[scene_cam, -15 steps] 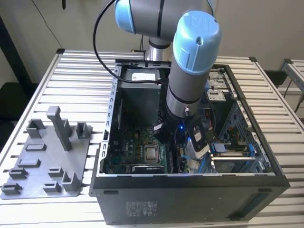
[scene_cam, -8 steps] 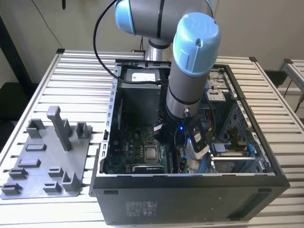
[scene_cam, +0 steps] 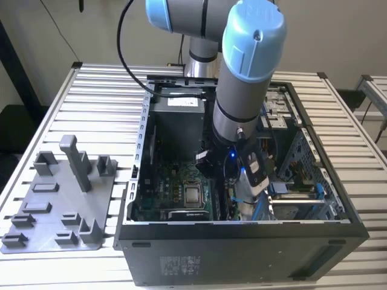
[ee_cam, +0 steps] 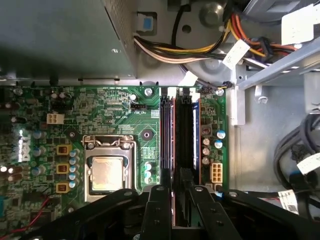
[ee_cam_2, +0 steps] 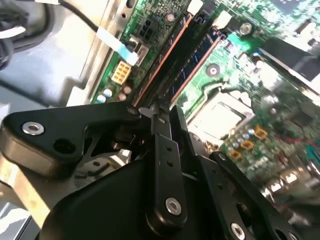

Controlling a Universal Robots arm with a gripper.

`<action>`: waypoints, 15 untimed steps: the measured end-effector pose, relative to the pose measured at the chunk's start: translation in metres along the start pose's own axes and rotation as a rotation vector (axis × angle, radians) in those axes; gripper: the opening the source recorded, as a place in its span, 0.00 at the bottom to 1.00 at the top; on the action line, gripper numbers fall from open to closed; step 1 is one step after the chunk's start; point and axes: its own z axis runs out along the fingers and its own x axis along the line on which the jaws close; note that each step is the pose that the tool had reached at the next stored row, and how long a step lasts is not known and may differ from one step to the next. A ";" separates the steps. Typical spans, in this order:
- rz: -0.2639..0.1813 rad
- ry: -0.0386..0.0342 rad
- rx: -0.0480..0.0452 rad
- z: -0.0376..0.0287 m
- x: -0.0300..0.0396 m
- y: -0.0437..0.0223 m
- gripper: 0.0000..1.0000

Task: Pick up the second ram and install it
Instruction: 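Insert the second ram into the second slot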

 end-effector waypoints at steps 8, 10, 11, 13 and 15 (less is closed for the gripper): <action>0.000 0.0000 0.0000 -0.0135 -0.0003 0.0019 0.13; 0.000 0.0000 0.0001 -0.0138 -0.0003 0.0019 0.11; 0.000 0.0000 0.0001 -0.0139 -0.0003 0.0019 0.11; 0.000 0.0000 0.0001 -0.0140 -0.0003 0.0019 0.11; 0.000 0.0000 0.0001 -0.0146 -0.0003 0.0020 0.11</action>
